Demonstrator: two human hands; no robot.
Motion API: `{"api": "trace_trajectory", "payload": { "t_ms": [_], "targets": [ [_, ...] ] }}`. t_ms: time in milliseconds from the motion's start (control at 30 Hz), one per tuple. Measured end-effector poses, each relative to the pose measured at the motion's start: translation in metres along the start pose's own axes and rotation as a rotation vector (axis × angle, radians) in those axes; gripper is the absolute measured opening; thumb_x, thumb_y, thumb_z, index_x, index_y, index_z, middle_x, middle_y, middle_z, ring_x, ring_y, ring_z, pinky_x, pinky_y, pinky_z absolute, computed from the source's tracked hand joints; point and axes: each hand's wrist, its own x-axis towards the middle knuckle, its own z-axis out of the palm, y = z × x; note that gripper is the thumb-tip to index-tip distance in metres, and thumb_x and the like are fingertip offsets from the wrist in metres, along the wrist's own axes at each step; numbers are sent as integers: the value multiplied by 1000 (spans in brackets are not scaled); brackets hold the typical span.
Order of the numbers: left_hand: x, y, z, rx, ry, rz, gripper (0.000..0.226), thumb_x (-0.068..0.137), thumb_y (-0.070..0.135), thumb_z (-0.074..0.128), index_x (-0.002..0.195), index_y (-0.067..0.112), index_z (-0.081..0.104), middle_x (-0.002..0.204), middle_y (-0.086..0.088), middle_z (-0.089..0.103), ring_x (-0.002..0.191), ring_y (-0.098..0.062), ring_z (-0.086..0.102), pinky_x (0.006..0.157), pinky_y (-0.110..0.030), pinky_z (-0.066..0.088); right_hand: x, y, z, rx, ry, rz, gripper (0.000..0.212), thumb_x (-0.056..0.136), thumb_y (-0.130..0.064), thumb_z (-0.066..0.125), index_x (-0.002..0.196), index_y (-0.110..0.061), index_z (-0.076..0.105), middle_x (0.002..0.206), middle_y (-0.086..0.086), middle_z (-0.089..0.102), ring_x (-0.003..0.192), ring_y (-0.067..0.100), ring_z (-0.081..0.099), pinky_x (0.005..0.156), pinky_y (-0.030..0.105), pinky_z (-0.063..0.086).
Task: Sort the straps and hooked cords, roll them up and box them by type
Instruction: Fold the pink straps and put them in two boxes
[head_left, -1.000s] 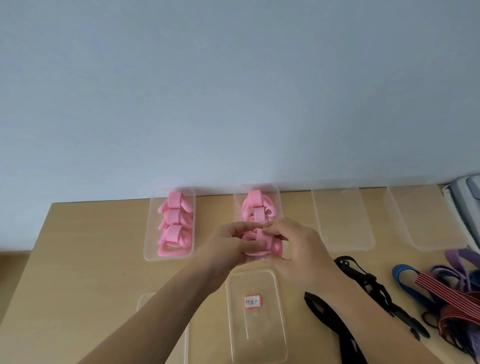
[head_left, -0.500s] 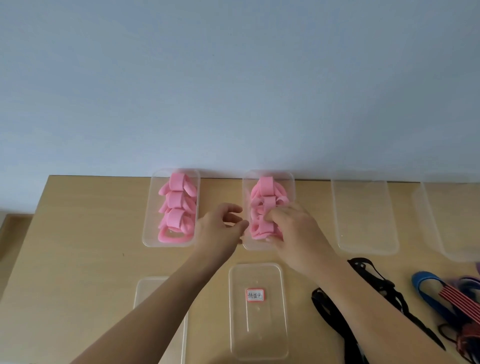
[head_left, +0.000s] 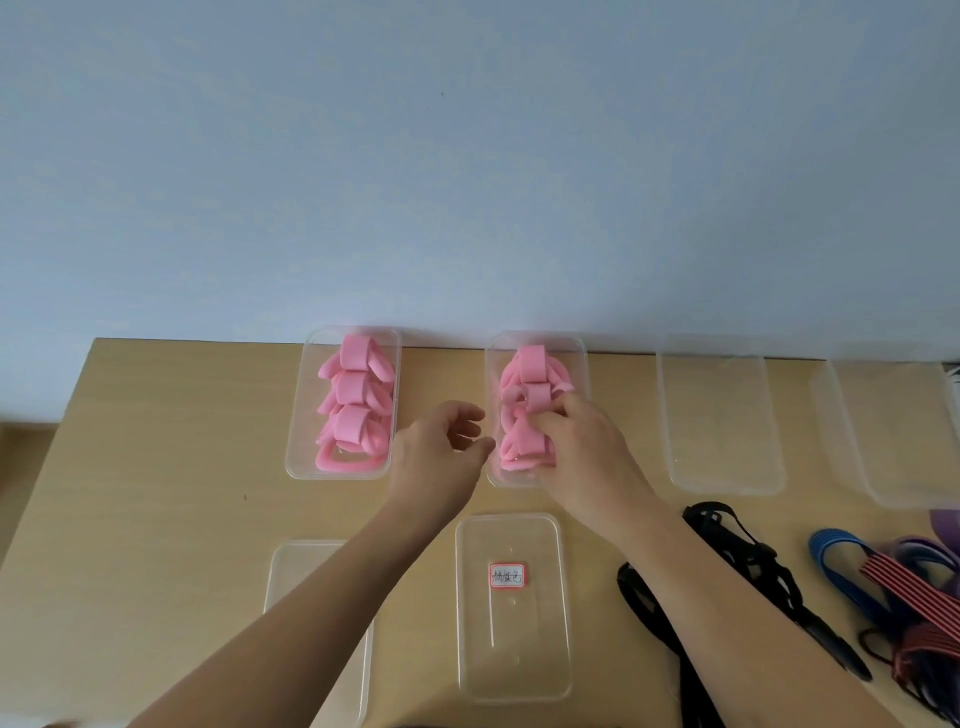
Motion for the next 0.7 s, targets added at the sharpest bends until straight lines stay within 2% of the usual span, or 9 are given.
{"api": "trace_trajectory", "payload": {
  "t_ms": [33, 100, 200, 300, 333, 400, 500, 600, 700],
  "targets": [
    [-4, 1, -2, 20, 6, 35, 25, 88, 17, 76, 110, 25, 70, 93, 14, 69, 90, -5, 66, 82, -25, 52, -2, -2, -5, 46, -8, -1, 28, 79, -12, 76, 104, -25, 73, 111, -9, 51, 97, 10, 49, 75, 7, 38],
    [-10, 2, -5, 40, 12, 93, 27, 88, 19, 75, 113, 25, 70, 99, 16, 68, 97, -5, 62, 87, -27, 52, -5, -8, -16, 150, -20, 6, 31, 77, -11, 77, 99, -33, 74, 109, -22, 50, 94, -1, 46, 72, 3, 36],
    [-22, 3, -12, 86, 18, 193, 29, 88, 20, 76, 116, 24, 71, 107, 12, 69, 102, -9, 61, 91, -33, 52, -18, -20, -31, 195, 28, 25, 35, 74, -16, 80, 100, -39, 74, 102, -25, 53, 96, -4, 50, 70, 8, 38],
    [-34, 1, -18, 145, 4, 272, 33, 88, 23, 76, 120, 25, 70, 115, 8, 69, 108, -12, 59, 94, -32, 50, -37, -29, -36, 193, 113, 60, 42, 71, -13, 85, 106, -34, 75, 93, -29, 47, 88, -4, 48, 72, 3, 35],
    [-39, 0, -20, 170, -2, 301, 35, 88, 24, 76, 122, 26, 70, 119, 7, 68, 111, -14, 59, 96, -32, 48, -45, -31, -35, 176, 137, 76, 46, 71, -13, 85, 111, -34, 73, 92, -28, 46, 88, -1, 47, 72, 5, 34],
    [-50, -3, -24, 231, -21, 373, 38, 88, 26, 76, 125, 26, 69, 125, 4, 67, 120, -17, 57, 100, -31, 45, -65, -34, -29, 109, 157, 130, 52, 76, -22, 84, 123, -33, 68, 98, -20, 50, 99, 15, 51, 76, 14, 34],
    [-67, -8, -26, 308, -70, 487, 41, 90, 26, 75, 130, 26, 67, 131, 4, 63, 128, -17, 52, 99, -25, 39, -101, -39, -19, 63, 158, 242, 51, 85, -31, 76, 133, -26, 61, 115, -1, 58, 115, 23, 51, 92, 29, 39],
    [-86, -13, -20, 358, -129, 573, 41, 91, 27, 74, 132, 25, 66, 134, 4, 62, 131, -17, 48, 96, -19, 32, -145, -47, -12, 26, 133, 336, 48, 89, -33, 72, 133, -18, 61, 126, 4, 57, 120, 25, 48, 100, 29, 36],
    [-108, -20, -6, 382, -212, 654, 40, 91, 27, 74, 130, 23, 67, 132, 2, 63, 131, -21, 48, 99, -22, 32, -196, -51, -2, 37, 178, 442, 54, 89, -36, 70, 138, -19, 57, 129, 0, 54, 122, 19, 45, 98, 21, 32]
  ]
}}
